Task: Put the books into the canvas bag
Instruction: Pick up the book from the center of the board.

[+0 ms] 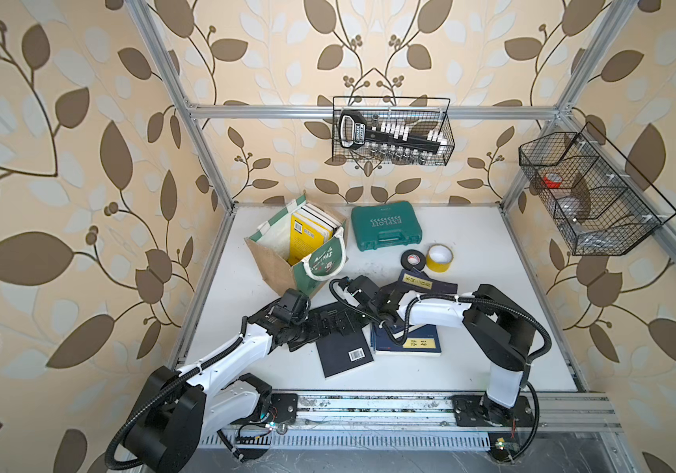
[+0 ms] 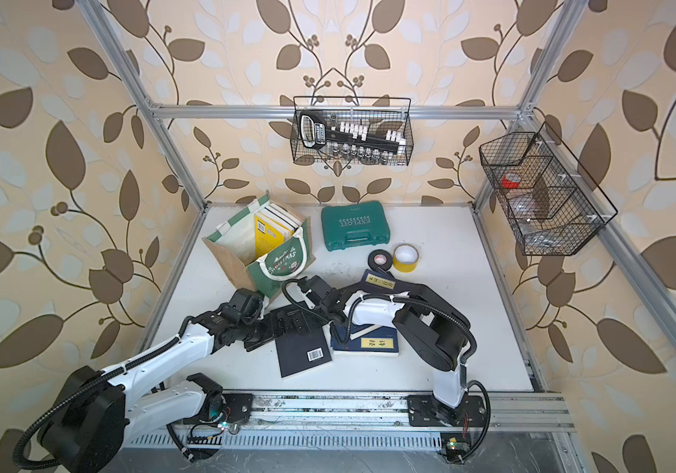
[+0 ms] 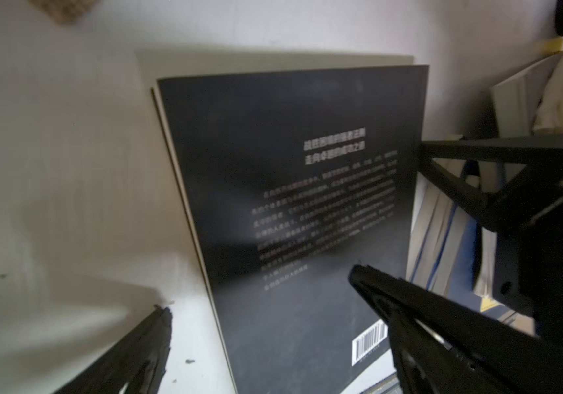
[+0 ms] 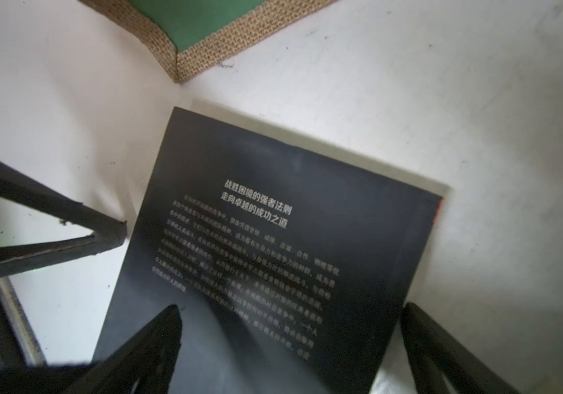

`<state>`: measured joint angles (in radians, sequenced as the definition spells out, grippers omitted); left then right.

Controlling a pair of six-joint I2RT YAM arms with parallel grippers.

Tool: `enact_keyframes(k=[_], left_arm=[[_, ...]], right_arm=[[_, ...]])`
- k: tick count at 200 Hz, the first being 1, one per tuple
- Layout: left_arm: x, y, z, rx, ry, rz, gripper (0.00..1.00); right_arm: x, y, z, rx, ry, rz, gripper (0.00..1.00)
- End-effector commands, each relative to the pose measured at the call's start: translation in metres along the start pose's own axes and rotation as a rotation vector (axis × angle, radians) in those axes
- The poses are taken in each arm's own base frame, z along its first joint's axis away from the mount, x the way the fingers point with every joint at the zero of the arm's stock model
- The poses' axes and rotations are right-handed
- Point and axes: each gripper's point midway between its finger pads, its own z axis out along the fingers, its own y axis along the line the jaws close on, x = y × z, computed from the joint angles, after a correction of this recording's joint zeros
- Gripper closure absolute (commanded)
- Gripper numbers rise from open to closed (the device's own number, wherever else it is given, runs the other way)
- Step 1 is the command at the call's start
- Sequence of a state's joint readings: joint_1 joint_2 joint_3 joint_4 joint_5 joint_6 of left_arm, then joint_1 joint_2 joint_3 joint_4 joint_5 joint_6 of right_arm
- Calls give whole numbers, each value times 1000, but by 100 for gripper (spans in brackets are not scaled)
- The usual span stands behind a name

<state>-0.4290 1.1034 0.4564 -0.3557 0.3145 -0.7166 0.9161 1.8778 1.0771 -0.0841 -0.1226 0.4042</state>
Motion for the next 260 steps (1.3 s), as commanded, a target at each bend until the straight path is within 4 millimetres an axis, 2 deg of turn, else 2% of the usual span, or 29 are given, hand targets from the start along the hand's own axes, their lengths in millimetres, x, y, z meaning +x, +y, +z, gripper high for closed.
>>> enact_keyframes(k=[1, 34, 56, 73, 119, 175, 198, 227, 251, 260], left_arm=[[-11, -2, 9, 29, -33, -36, 1], [-15, 5, 10, 24, -58, -63, 6], [-18, 7, 10, 31, -64, -72, 18], [-18, 10, 12, 34, -64, -91, 22], [-19, 21, 17, 38, -58, -135, 46], [-21, 28, 19, 19, -79, -136, 56], [-21, 28, 18, 18, -79, -128, 69], [-21, 29, 15, 16, -97, -123, 79], [-22, 28, 13, 26, -109, -118, 100], [-23, 28, 12, 26, -113, -117, 100]], right_arm=[[29, 29, 2, -158, 85, -15, 2], [31, 39, 0, -214, 81, -43, 2], [34, 48, -2, -257, 88, -65, 2], [39, 54, -1, -282, 104, -81, 2], [46, 57, 2, -286, 123, -88, 2], [48, 64, 4, -301, 132, -116, 2], [51, 70, 5, -314, 137, -129, 2], [53, 78, 2, -355, 140, -145, 2], [51, 86, -4, -398, 123, -154, 2], [51, 87, -5, -404, 120, -155, 2]])
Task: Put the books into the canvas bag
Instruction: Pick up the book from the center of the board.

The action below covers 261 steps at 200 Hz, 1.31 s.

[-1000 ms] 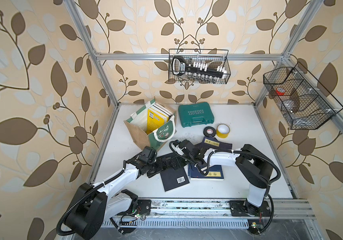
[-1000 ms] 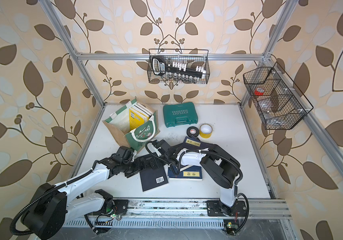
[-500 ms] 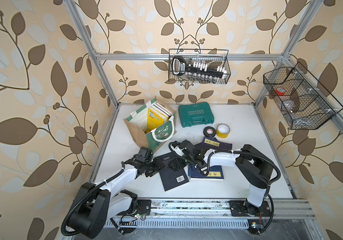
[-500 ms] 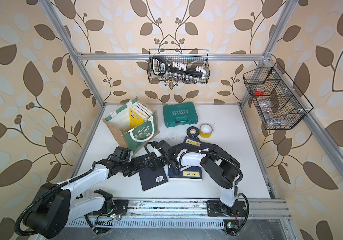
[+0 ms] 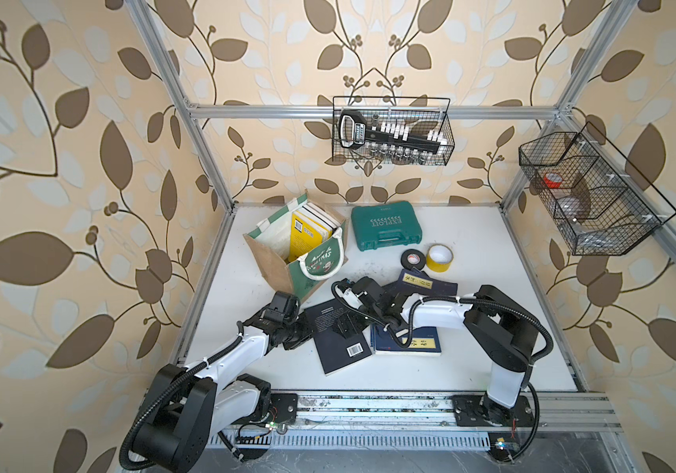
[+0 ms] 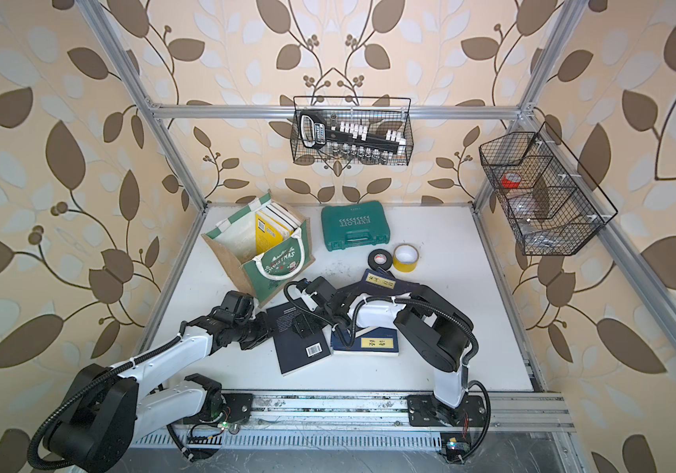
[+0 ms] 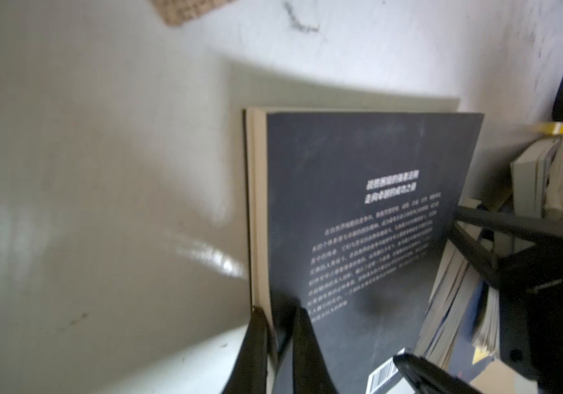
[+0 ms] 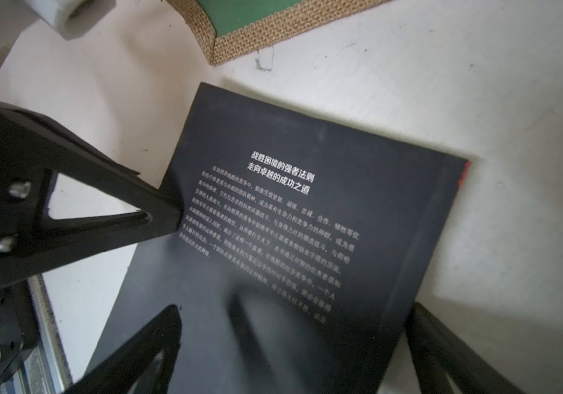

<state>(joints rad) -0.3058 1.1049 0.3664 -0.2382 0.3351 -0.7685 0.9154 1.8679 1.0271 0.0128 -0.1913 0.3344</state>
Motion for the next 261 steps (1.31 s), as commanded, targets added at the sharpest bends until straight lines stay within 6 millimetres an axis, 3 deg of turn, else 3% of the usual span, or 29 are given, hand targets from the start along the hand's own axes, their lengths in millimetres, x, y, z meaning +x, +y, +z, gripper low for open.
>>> enact_keyframes(k=[1, 51, 143, 184, 225, 261], left_arm=[[-7, 1, 7, 12, -44, 29, 100], [-6, -14, 0, 92, -55, 82, 100], [9, -58, -46, 393, -152, 283, 100], [12, -62, -50, 416, -153, 315, 100], [18, -70, -53, 471, -137, 367, 100], [25, -77, -56, 532, -117, 424, 100]], right_arm=[[43, 79, 0, -326, 137, -67, 2], [35, 88, -8, -380, 105, -72, 2], [34, 75, -5, -392, 109, -22, 2], [25, 81, -22, -534, 56, -4, 2], [15, 100, -42, -677, 26, -58, 9], [11, 99, -37, -669, 51, -44, 22]])
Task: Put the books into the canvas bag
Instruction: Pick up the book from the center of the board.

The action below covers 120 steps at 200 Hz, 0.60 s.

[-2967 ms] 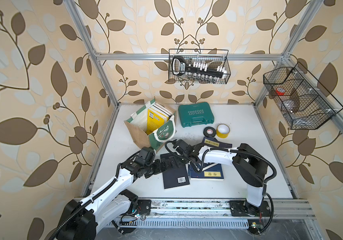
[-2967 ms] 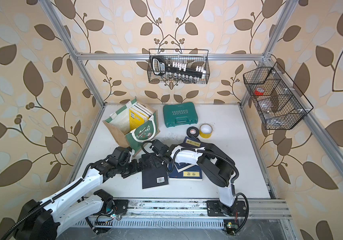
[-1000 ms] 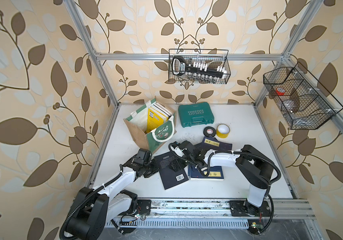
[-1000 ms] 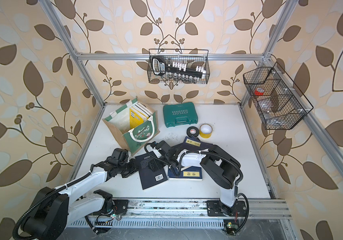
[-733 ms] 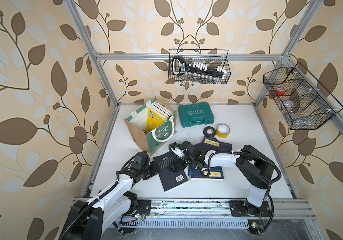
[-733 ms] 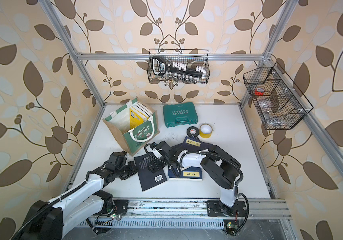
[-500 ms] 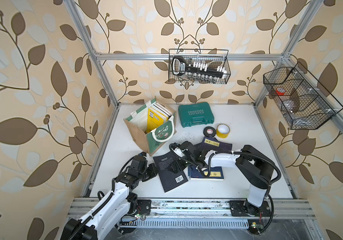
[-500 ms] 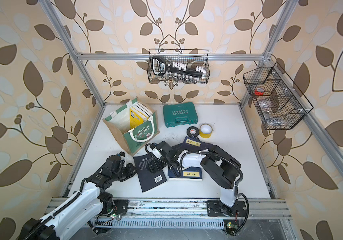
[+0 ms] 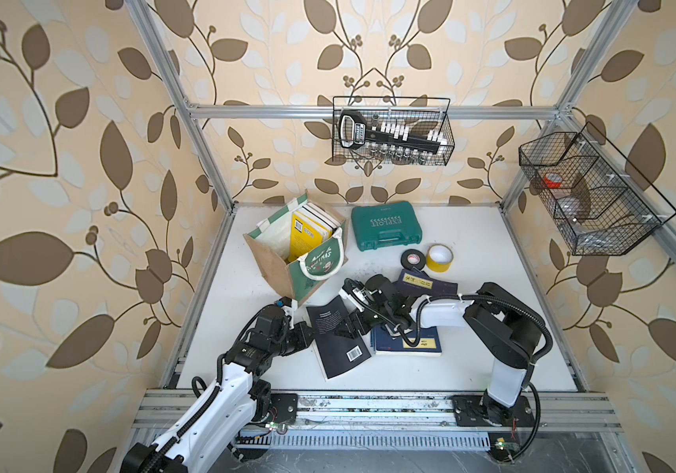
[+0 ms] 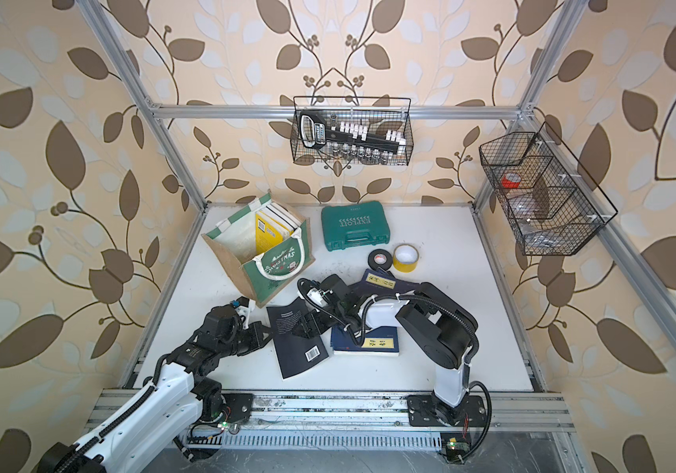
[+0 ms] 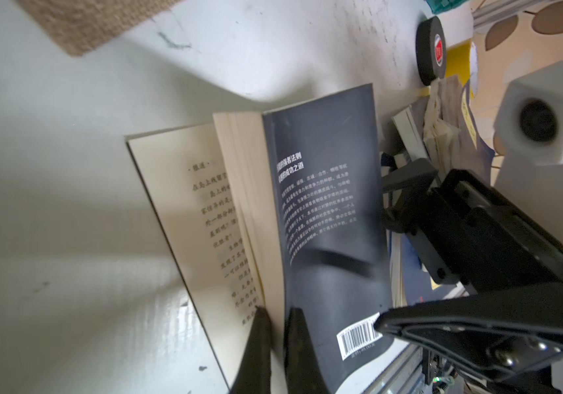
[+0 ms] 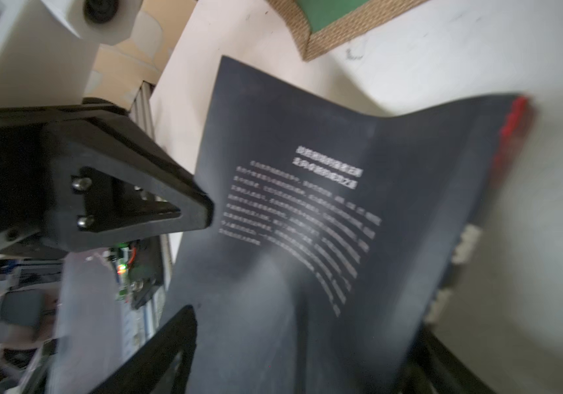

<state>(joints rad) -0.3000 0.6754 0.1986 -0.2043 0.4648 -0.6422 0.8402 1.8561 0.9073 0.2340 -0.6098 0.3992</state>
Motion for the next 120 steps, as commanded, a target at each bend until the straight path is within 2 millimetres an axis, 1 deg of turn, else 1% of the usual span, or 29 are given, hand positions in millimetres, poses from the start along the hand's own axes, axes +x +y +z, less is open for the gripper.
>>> enact_keyframes(k=[1, 17, 31, 54, 83, 90, 106, 120], left_arm=[[-9, -56, -8, 259, -17, 177, 100], [-8, -58, -8, 270, -15, 182, 100], [-7, -59, -8, 278, -10, 188, 100], [-5, -61, -9, 289, -3, 195, 100], [-4, -62, -8, 298, 2, 200, 100], [-4, -63, -8, 303, 5, 202, 100], [-3, -63, -7, 305, 9, 202, 100], [-2, -63, -7, 309, 11, 205, 100]], right_arm=[[5, 67, 4, -277, 68, -102, 22], [2, 64, 5, -265, 65, -88, 27], [-2, 59, 4, -249, 55, -72, 29], [-12, 46, -2, -222, 33, -26, 36], [-20, 34, -20, -230, 18, 18, 44], [-22, 34, -25, -248, 21, 25, 45], [-25, 33, -34, -264, 43, 31, 52], [-26, 35, -40, -281, 68, 19, 54]])
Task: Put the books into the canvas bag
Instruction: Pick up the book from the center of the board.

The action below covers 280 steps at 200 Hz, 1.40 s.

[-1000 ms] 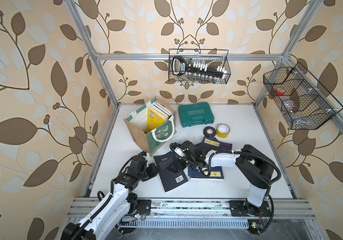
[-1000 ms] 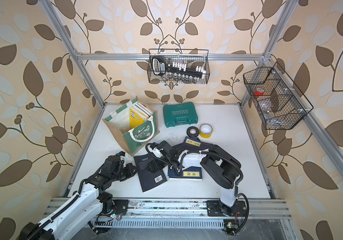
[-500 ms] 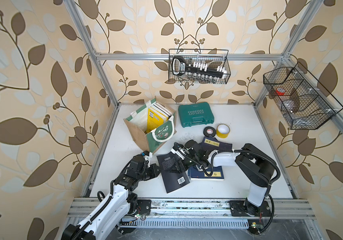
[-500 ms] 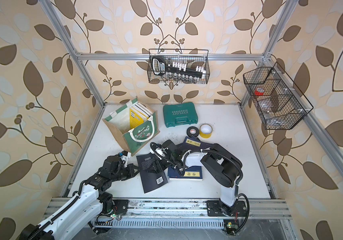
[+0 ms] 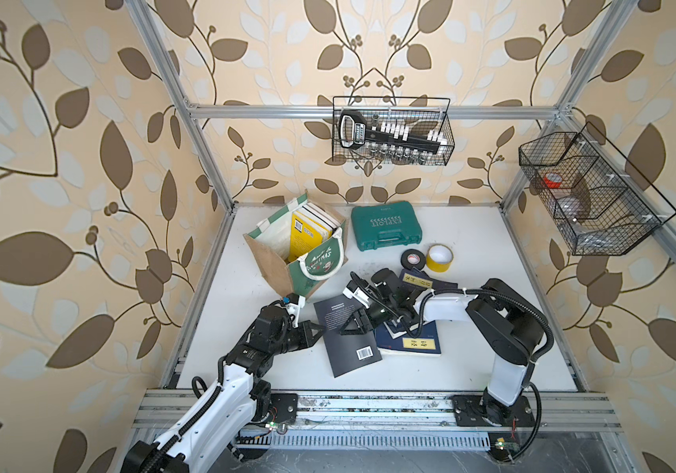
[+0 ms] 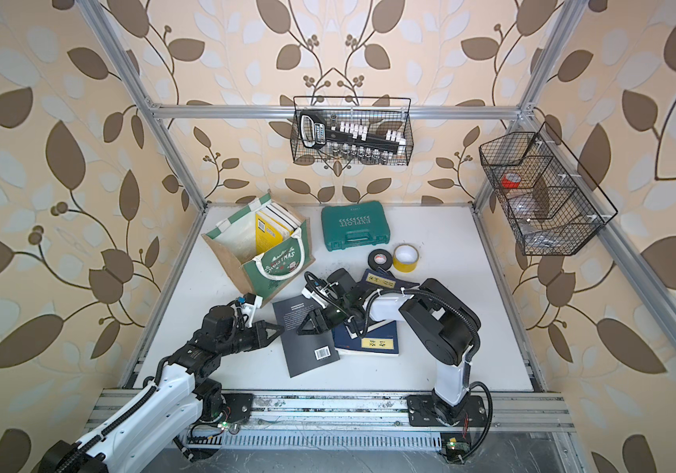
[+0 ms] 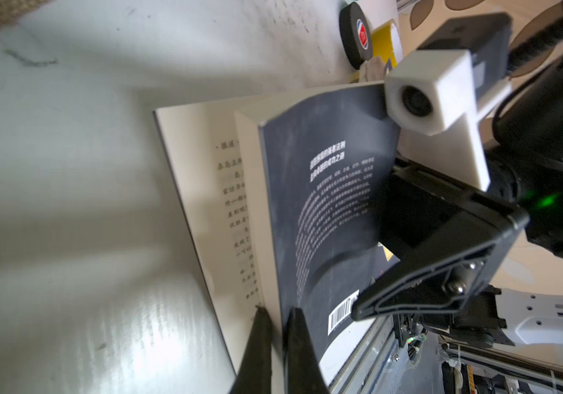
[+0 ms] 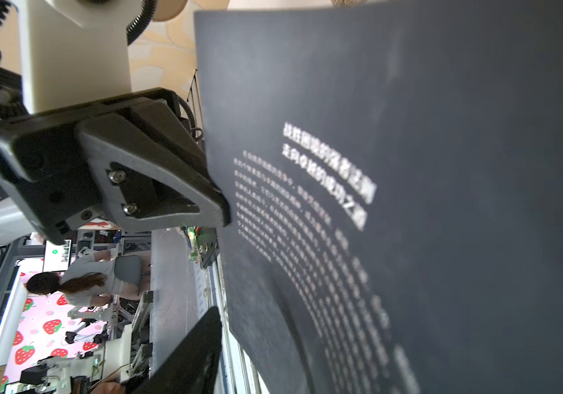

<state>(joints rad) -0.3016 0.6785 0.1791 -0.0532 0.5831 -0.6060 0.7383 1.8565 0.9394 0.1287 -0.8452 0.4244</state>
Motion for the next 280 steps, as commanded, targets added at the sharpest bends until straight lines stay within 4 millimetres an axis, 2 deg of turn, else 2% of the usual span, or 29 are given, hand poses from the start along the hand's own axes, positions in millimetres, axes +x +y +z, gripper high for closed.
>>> enact_keyframes(k=[1, 36, 40, 64, 100, 125, 142, 154, 170, 186, 224, 280], left_arm=[[-1, -33, -1, 148, 19, 102, 100], [-1, -35, -2, 157, 16, 110, 100], [0, -36, -2, 160, 16, 113, 100], [0, -38, -5, 168, 6, 121, 100], [-1, -40, -8, 173, -6, 132, 100], [-1, -40, -9, 168, -12, 131, 100], [-1, -40, -10, 168, -15, 134, 100], [-2, -39, -10, 157, -19, 128, 63], [-2, -40, -10, 162, -15, 127, 26], [-2, -39, -10, 152, -12, 118, 2], [-6, -43, -10, 165, -26, 127, 1], [-6, -81, -14, 394, -3, 176, 1]], right_arm=[[-19, 38, -13, -127, 14, -116, 54], [-27, 43, -26, -136, 36, -136, 55], [-34, 38, -33, -127, 14, -127, 55], [-46, 40, -49, -137, -22, -136, 56], [-51, 42, -53, -149, -22, -145, 67], [-58, 44, -55, -134, -45, -150, 82], [-60, 49, -58, -129, -65, -160, 86], [-60, 53, -61, -127, -85, -178, 88], [-60, 61, -67, -129, -111, -196, 92], [-59, 68, -72, -130, -122, -200, 95], [-53, 88, -86, -165, -145, -222, 96], [-43, 117, -102, -251, -171, -245, 96]])
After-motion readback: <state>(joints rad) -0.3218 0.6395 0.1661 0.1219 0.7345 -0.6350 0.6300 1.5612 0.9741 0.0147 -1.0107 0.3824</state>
